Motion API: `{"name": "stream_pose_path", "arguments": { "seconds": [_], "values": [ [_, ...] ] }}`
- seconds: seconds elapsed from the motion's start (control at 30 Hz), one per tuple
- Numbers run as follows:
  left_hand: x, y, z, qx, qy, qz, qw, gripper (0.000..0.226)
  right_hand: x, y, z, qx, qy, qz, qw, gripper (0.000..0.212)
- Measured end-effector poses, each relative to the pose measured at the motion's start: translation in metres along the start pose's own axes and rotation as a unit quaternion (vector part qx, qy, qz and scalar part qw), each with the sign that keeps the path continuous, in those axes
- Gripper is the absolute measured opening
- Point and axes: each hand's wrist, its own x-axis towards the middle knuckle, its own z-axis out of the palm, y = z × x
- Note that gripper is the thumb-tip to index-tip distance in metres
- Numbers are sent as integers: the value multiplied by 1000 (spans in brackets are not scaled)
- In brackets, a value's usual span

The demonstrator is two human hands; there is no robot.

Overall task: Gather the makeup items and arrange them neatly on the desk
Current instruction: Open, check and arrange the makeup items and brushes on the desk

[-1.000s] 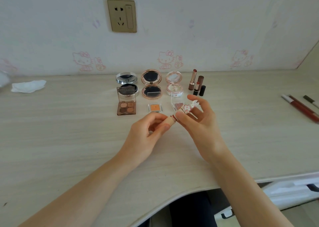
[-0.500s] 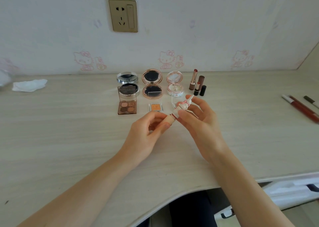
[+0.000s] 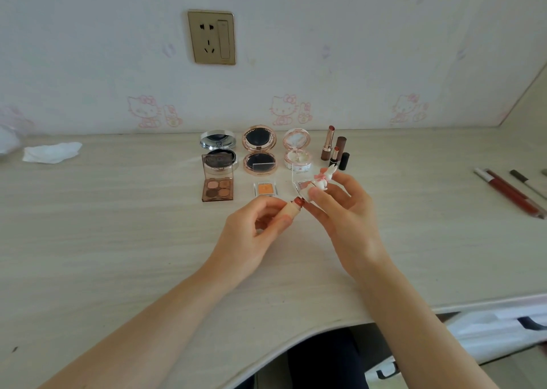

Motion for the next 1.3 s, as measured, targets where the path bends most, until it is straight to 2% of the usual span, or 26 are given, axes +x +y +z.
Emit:
{"name": "stream_pose_path", "arguments": {
  "seconds": [0.13, 0.3, 0.73, 0.87, 1.1, 1.3],
  "values": [
    [-1, 1, 2, 9, 8, 5, 1000, 23, 1, 0, 0, -6, 10, 7, 1000, 25],
    [-5, 8, 7, 61, -5, 50, 997, 19, 3, -9, -6, -53, 23, 33, 998, 18],
    [7, 27, 63, 194, -14, 157, 968, 23, 37, -49, -49, -214, 47, 78, 973, 29],
    [14, 28, 81, 235, -35, 199, 951, 12, 51, -50, -60, -262, 19, 109, 959, 36],
    [25, 17, 98, 246, -106, 220, 938, 23, 78, -46, -66, -372, -34, 126, 919, 36],
    [33, 10, 103, 267, -88, 228, 932, 21, 96, -36, -64, -431, -58, 139, 890, 29]
  ]
}}
